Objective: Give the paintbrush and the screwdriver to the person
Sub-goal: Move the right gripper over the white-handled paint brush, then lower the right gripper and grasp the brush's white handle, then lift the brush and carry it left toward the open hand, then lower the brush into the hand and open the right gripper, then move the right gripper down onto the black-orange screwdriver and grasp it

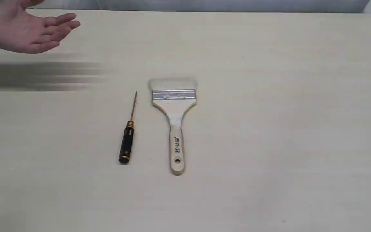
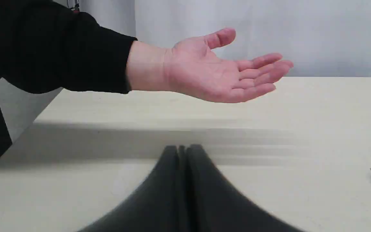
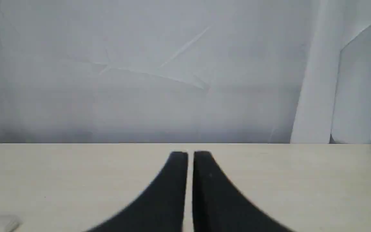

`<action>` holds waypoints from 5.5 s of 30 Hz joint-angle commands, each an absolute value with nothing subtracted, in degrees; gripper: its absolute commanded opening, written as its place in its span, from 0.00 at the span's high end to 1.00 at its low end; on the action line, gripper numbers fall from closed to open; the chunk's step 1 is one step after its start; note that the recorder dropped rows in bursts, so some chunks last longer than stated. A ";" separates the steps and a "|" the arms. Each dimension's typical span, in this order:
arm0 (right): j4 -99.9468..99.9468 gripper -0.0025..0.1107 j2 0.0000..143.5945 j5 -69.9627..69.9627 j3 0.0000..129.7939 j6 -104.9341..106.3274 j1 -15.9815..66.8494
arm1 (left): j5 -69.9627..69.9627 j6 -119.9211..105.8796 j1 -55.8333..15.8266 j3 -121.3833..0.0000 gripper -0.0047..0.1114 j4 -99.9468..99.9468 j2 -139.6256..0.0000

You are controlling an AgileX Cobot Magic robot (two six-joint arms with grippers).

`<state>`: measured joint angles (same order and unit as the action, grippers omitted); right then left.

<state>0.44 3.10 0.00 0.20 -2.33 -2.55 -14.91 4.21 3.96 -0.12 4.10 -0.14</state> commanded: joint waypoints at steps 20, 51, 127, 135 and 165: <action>-4.61 0.47 5.05 -9.03 1.83 -7.28 11.69 | -14.29 4.32 3.64 0.00 0.96 4.04 0.00; 0.00 0.51 99.38 51.39 80.79 -8.58 40.13 | -14.32 4.32 3.64 0.00 0.96 3.89 0.00; -10.57 0.90 124.00 38.96 115.29 1.34 48.78 | -14.20 4.32 3.64 0.00 0.96 4.05 0.00; -11.50 0.52 128.42 40.84 116.94 2.31 48.78 | -14.20 4.32 3.64 0.00 0.96 4.05 0.00; 5.22 0.52 116.59 69.96 111.18 -13.32 48.16 | -14.38 4.32 3.64 0.00 0.96 3.91 0.00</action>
